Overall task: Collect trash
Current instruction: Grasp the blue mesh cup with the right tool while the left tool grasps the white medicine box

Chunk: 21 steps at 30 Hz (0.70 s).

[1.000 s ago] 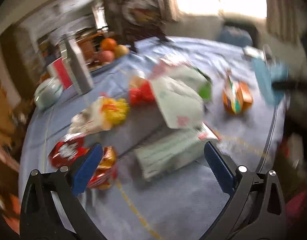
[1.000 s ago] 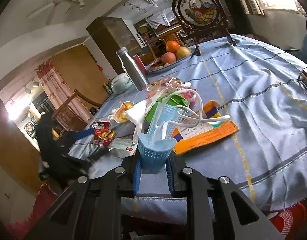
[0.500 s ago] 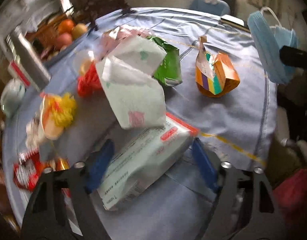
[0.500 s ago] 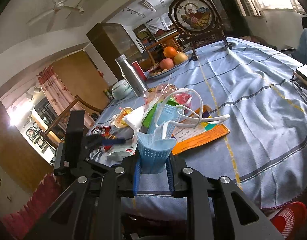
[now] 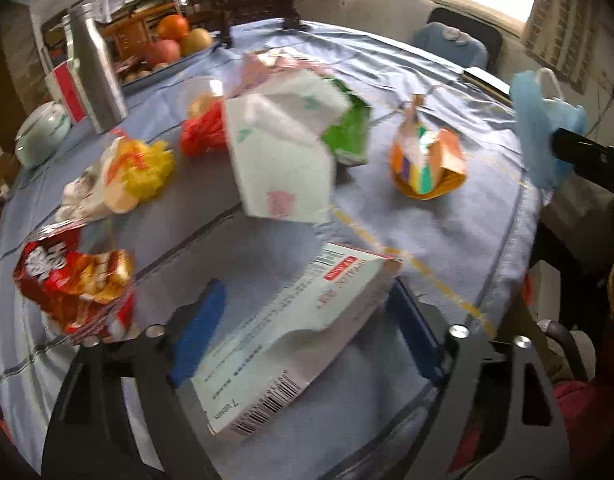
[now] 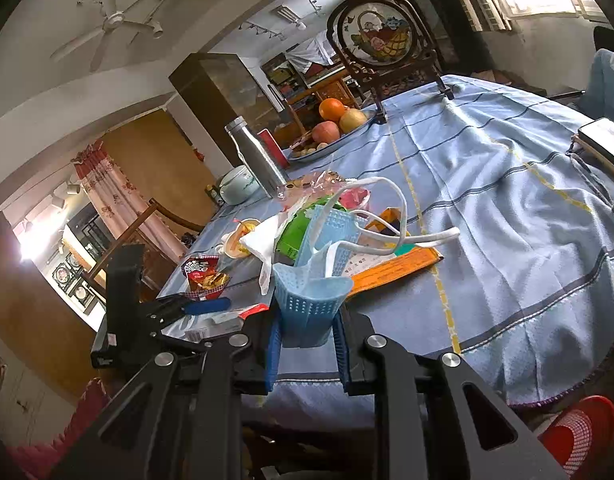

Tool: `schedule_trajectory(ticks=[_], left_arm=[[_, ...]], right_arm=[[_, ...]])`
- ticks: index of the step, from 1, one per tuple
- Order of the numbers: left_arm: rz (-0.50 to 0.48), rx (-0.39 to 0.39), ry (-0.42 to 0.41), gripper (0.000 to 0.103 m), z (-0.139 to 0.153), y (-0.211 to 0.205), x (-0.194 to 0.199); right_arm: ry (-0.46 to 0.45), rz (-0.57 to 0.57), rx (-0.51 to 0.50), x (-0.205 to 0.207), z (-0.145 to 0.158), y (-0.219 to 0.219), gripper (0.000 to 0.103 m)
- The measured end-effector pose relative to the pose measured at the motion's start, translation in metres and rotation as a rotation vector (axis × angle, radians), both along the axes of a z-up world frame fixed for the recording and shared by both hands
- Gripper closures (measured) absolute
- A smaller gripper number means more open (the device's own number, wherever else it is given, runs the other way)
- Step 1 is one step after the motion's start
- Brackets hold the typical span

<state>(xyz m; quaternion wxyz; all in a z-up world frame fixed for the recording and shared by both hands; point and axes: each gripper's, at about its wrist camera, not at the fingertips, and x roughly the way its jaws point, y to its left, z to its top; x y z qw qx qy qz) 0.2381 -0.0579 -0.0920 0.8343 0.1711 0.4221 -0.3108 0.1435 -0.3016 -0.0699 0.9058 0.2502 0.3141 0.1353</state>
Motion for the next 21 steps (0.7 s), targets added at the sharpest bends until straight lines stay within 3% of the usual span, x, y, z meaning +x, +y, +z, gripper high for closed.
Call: schedule_trajectory(ticks=[3,9,10,12,14,17,21], left_arm=[[-0.005,0.004,0.004,0.011,-0.002,0.014,-0.001],[-0.019,-0.004,-0.009,0.011,-0.002,0.033,-0.010],[-0.025,-0.011,-0.014,0.014,-0.002,0.035,-0.012],[-0.043,-0.033,-0.021,0.043,0.001,0.037,-0.018],[-0.027,-0.044,-0.029,0.056,0.005,0.039,-0.020],[0.012,-0.086,-0.015,0.064,0.008,0.041,-0.017],[0.039,-0.178,0.023,0.066,0.014,0.038,-0.014]], right_arm=[[0.000,0.000,0.006,-0.002,-0.001,-0.001,0.078],[0.009,0.003,0.020,-0.002,-0.005,-0.001,0.078],[0.011,0.004,0.024,-0.002,-0.005,-0.001,0.078],[0.011,0.004,0.025,-0.003,-0.005,-0.001,0.078],[0.009,0.001,0.028,-0.004,-0.005,-0.001,0.080],[-0.001,-0.004,0.034,-0.005,-0.004,-0.002,0.080],[-0.009,-0.013,0.034,-0.009,-0.003,-0.005,0.080]])
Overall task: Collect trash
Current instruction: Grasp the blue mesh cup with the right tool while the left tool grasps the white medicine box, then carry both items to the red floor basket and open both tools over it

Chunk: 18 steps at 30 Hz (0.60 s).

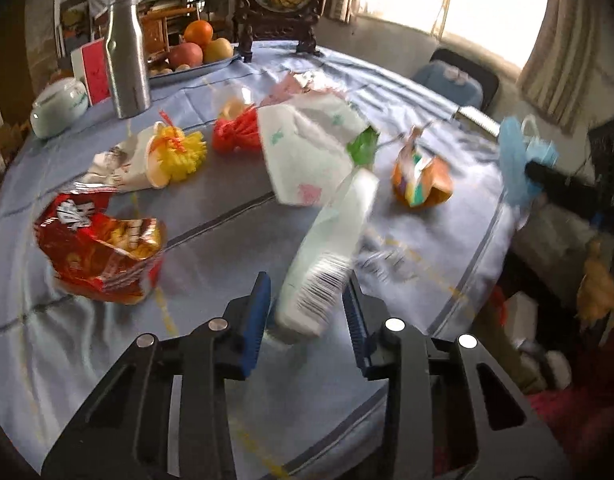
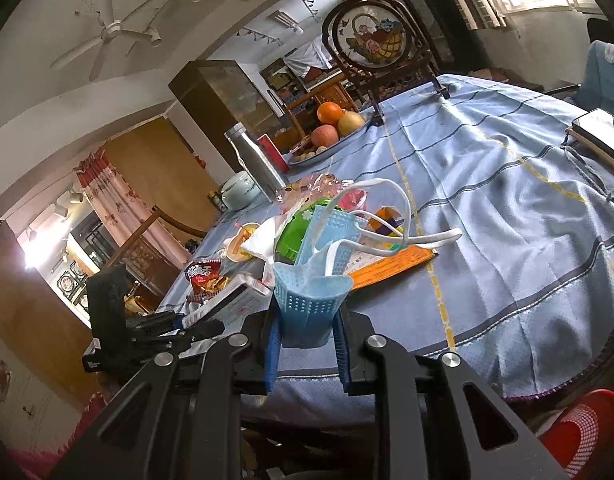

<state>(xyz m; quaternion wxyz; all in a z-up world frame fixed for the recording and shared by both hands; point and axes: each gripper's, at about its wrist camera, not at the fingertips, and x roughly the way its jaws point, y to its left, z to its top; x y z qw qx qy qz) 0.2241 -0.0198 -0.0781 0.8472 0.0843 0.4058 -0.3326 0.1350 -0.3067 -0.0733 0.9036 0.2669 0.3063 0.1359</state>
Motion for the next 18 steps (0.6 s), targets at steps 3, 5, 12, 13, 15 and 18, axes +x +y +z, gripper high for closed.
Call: schedule_trajectory(ticks=[3,5,12,13,15,18], left_arm=[[0.021,-0.010,0.016,0.064,-0.003,-0.010,0.005],[0.028,-0.030,0.046,0.064,-0.007,-0.014,0.011],[0.061,-0.097,0.055,0.077,0.000,-0.018,0.010],[0.060,-0.115,0.040,0.077,0.008,-0.017,0.005],[0.048,-0.153,0.009,0.077,0.024,-0.014,-0.006],[0.024,-0.194,-0.021,0.077,0.043,-0.015,-0.019]], right_arm=[[-0.005,-0.008,0.006,-0.004,0.000,-0.002,0.080],[-0.010,-0.013,0.005,-0.007,0.001,-0.004,0.081],[-0.049,-0.061,0.011,-0.028,0.012,-0.025,0.083],[-0.058,-0.073,0.003,-0.033,0.015,-0.029,0.083],[-0.076,-0.097,-0.013,-0.046,0.022,-0.038,0.083],[-0.091,-0.148,-0.034,-0.073,0.027,-0.052,0.083]])
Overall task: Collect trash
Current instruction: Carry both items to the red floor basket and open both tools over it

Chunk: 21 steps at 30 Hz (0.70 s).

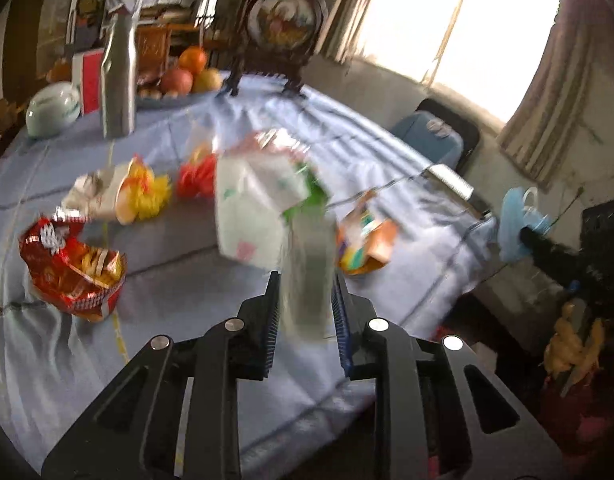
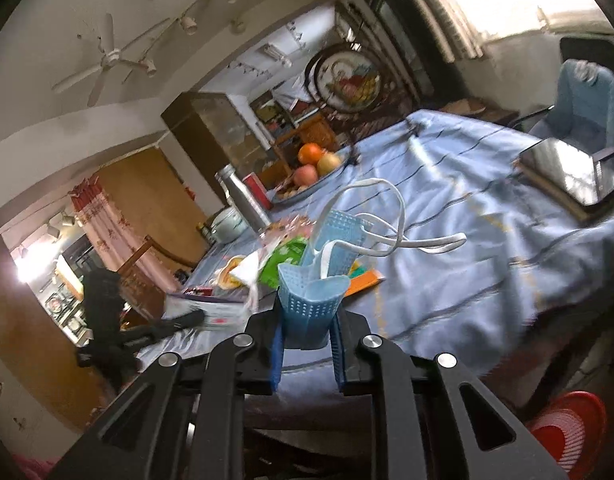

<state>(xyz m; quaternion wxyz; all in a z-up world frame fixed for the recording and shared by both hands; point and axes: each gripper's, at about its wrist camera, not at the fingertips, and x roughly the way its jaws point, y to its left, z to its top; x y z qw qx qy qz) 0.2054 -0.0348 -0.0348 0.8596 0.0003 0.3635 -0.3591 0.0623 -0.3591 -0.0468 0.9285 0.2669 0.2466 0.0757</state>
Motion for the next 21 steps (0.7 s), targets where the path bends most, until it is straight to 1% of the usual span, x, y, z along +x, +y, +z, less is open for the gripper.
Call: schedule_trajectory(ticks=[2,4,5,8,10,12,14,16,17,19,21], left_arm=[[-0.017,-0.014,-0.012,0.077,0.008,-0.005,-0.005],[-0.019,0.005,-0.038,0.077,0.010,-0.014,-0.009],[-0.012,0.021,-0.042,0.077,0.008,-0.019,-0.008],[0.007,0.044,-0.006,0.076,-0.010,-0.028,0.001],[0.023,0.041,-0.003,0.074,-0.014,-0.030,0.004],[0.014,0.039,0.016,0.074,-0.018,-0.033,0.006],[0.019,0.068,0.029,0.072,-0.025,-0.039,0.008],[0.038,0.087,0.020,0.072,-0.030,-0.043,0.008],[0.045,0.075,0.024,0.074,-0.030,-0.042,0.008],[0.067,0.055,0.031,0.074,-0.027,-0.039,0.009],[0.072,0.046,0.015,0.074,-0.020,-0.040,0.007]], right_arm=[[0.001,-0.035,-0.007,-0.017,-0.001,-0.011,0.083],[0.007,-0.082,-0.001,-0.037,-0.006,-0.026,0.083],[0.011,-0.099,0.009,-0.044,-0.009,-0.033,0.083],[0.026,-0.136,0.063,-0.062,-0.022,-0.054,0.083],[0.035,-0.153,0.091,-0.069,-0.030,-0.065,0.083],[0.039,-0.164,0.106,-0.072,-0.036,-0.070,0.083],[0.043,-0.168,0.119,-0.073,-0.041,-0.074,0.083],[0.048,-0.168,0.121,-0.073,-0.046,-0.075,0.083],[0.053,-0.171,0.117,-0.074,-0.048,-0.076,0.083],[0.062,-0.180,0.109,-0.075,-0.050,-0.078,0.083],[0.076,-0.208,0.087,-0.080,-0.053,-0.083,0.083]])
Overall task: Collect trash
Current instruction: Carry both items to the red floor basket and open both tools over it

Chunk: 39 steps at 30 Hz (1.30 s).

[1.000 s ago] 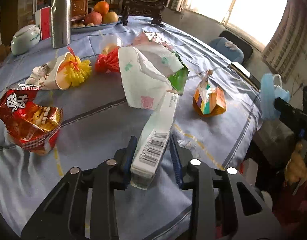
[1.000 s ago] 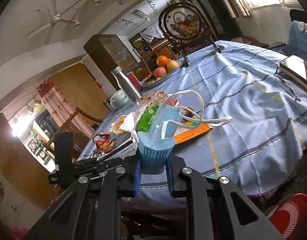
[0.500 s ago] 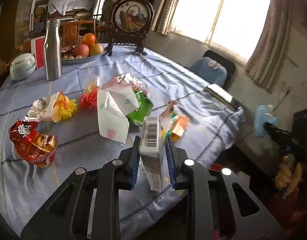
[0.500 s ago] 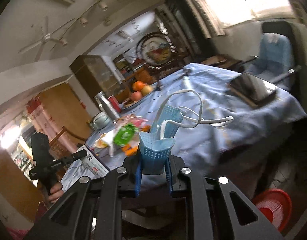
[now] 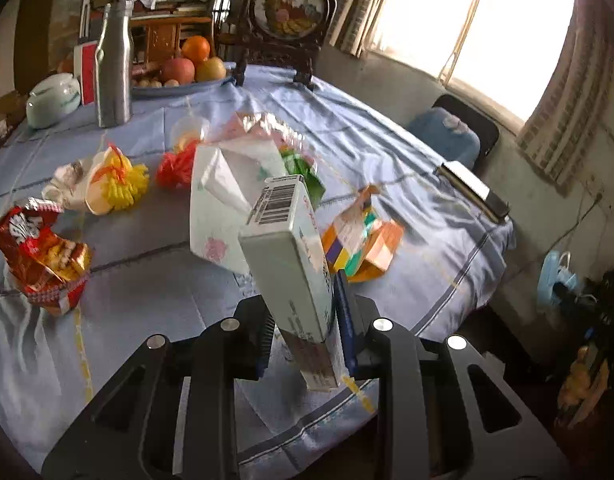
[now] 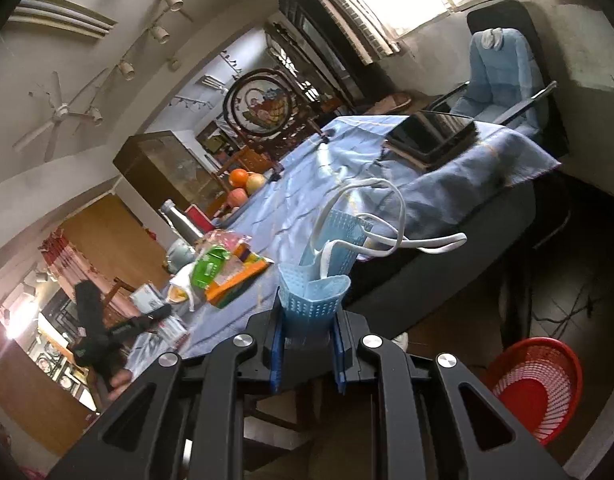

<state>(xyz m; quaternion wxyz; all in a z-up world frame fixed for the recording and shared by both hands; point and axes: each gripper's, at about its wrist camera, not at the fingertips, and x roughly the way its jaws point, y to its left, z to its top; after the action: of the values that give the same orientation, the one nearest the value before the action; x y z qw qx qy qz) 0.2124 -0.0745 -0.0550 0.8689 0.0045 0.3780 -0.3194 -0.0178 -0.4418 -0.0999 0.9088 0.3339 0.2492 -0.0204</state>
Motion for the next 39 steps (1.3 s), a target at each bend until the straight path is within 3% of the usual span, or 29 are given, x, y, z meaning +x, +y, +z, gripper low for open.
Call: schedule_trajectory(ticks=[6,15,18,19,20,23,29,32,36,37,39], left_arm=[[-0.101,-0.028,-0.066,0.074,0.031,-0.032,-0.022],[-0.364,-0.022,-0.069,0.074,0.034,-0.137,-0.067],[-0.456,-0.027,-0.035,0.074,0.028,-0.172,-0.079],[-0.484,-0.023,-0.026,0.074,0.025,-0.184,-0.084],[-0.514,-0.014,-0.017,0.074,0.020,-0.197,-0.090],[-0.584,0.023,0.018,0.074,0.004,-0.231,-0.102],[-0.707,0.107,0.124,0.074,-0.049,-0.305,-0.123],[-0.767,0.160,0.191,0.074,-0.085,-0.345,-0.134],[-0.804,0.251,0.207,0.071,-0.123,-0.382,-0.147],[-0.800,0.276,0.196,0.068,-0.129,-0.388,-0.151],[-0.779,0.308,0.155,0.036,-0.134,-0.394,-0.156]], right_arm=[[0.115,-0.124,-0.032,-0.029,-0.035,-0.028,0.083],[0.408,-0.224,0.024,-0.024,-0.142,-0.077,0.082],[0.570,-0.223,0.024,-0.015,-0.194,-0.086,0.064],[0.618,-0.244,0.045,-0.016,-0.211,-0.091,0.052],[0.629,-0.260,0.072,-0.020,-0.218,-0.094,0.051],[0.570,-0.277,0.160,-0.031,-0.217,-0.108,0.051],[0.440,-0.406,0.120,-0.066,-0.174,-0.127,0.036],[0.395,-0.453,0.134,-0.085,-0.165,-0.140,0.036],[0.361,-0.477,0.134,-0.094,-0.155,-0.144,0.036],[0.353,-0.476,0.133,-0.094,-0.153,-0.145,0.036],[0.341,-0.473,0.127,-0.098,-0.148,-0.145,0.036]])
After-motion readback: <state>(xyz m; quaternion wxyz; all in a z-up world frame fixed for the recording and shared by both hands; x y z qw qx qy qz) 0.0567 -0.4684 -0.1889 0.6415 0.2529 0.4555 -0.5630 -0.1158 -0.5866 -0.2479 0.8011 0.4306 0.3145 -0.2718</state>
